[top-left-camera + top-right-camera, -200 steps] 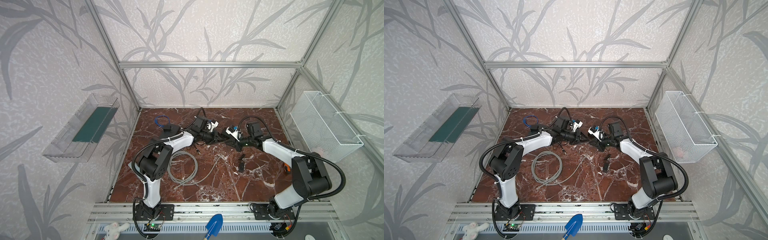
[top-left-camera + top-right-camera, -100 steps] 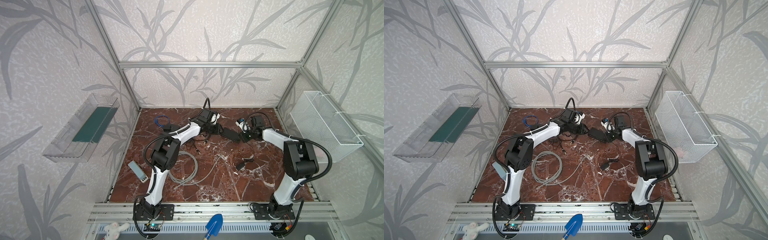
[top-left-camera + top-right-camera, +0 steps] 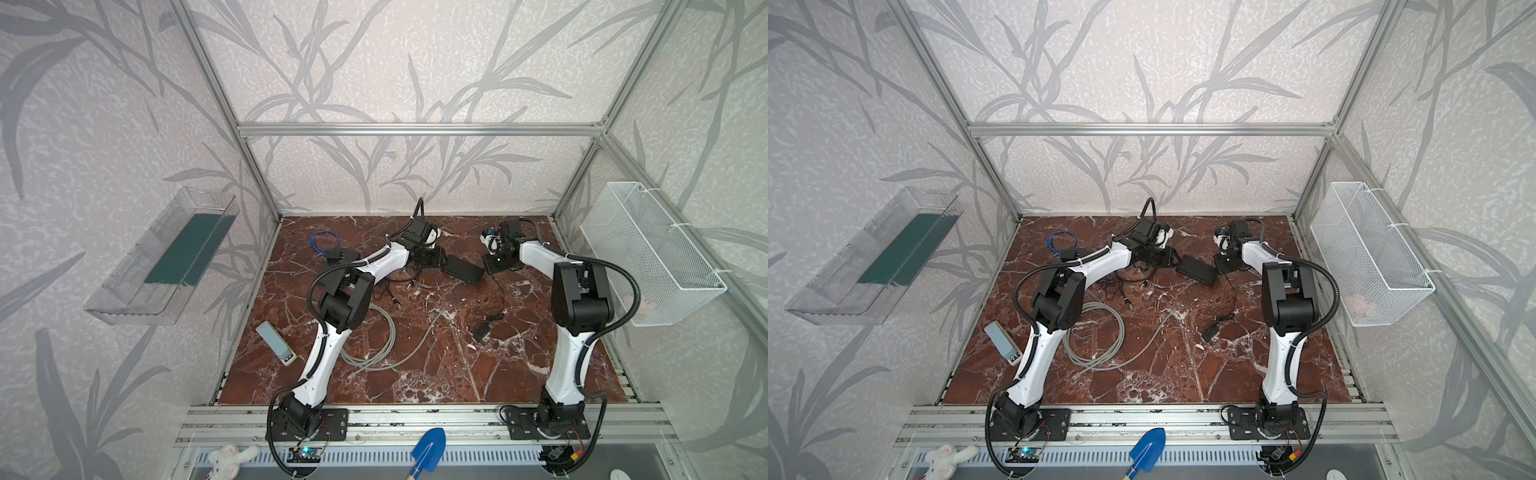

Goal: Insert the plug into the switch port

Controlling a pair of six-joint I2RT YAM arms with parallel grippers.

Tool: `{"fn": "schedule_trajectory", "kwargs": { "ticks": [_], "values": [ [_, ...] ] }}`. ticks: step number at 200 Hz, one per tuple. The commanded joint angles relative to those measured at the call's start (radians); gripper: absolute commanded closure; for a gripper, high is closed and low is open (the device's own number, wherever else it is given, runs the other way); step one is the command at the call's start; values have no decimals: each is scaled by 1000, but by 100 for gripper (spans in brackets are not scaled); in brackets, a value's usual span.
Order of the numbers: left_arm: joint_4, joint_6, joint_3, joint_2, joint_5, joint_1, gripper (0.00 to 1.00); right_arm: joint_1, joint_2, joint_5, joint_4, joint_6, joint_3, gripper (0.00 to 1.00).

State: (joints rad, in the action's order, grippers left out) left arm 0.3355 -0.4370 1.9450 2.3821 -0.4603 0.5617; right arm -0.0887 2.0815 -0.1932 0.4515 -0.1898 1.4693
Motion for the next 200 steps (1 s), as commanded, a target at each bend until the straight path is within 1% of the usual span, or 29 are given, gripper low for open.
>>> {"fn": "schedule_trajectory", "kwargs": {
  "ticks": [1, 11, 38, 56, 93, 118, 133, 149, 173, 200],
  "values": [
    [-1, 11, 44, 40, 12, 3, 59, -5, 47, -67, 70, -1, 33, 94],
    [3, 14, 60, 55, 13, 4, 59, -9, 50, -93, 64, -12, 25, 94],
    [36, 16, 106, 96, 32, 7, 59, -30, 31, -113, 45, -53, -8, 95],
    [54, 24, 127, 116, 53, 10, 58, -35, 17, -125, 29, -62, -28, 94],
    [104, 51, 169, 151, 52, 11, 58, -45, -16, -151, 15, -80, -60, 95],
    [142, 78, 156, 140, 31, 19, 65, -55, -43, -157, 7, -79, -81, 95],
    [156, 96, 102, 100, 24, 28, 67, -62, -66, -157, -4, -76, -103, 94],
    [128, 100, -13, 25, 35, 44, 67, -69, -90, -166, -20, -72, -129, 94],
    [66, 60, -177, -82, 55, 59, 69, -71, -116, -217, -50, -51, -171, 94],
    [45, 31, -292, -175, 117, 67, 69, -78, -145, -232, -69, -40, -216, 95]
  ]
}}
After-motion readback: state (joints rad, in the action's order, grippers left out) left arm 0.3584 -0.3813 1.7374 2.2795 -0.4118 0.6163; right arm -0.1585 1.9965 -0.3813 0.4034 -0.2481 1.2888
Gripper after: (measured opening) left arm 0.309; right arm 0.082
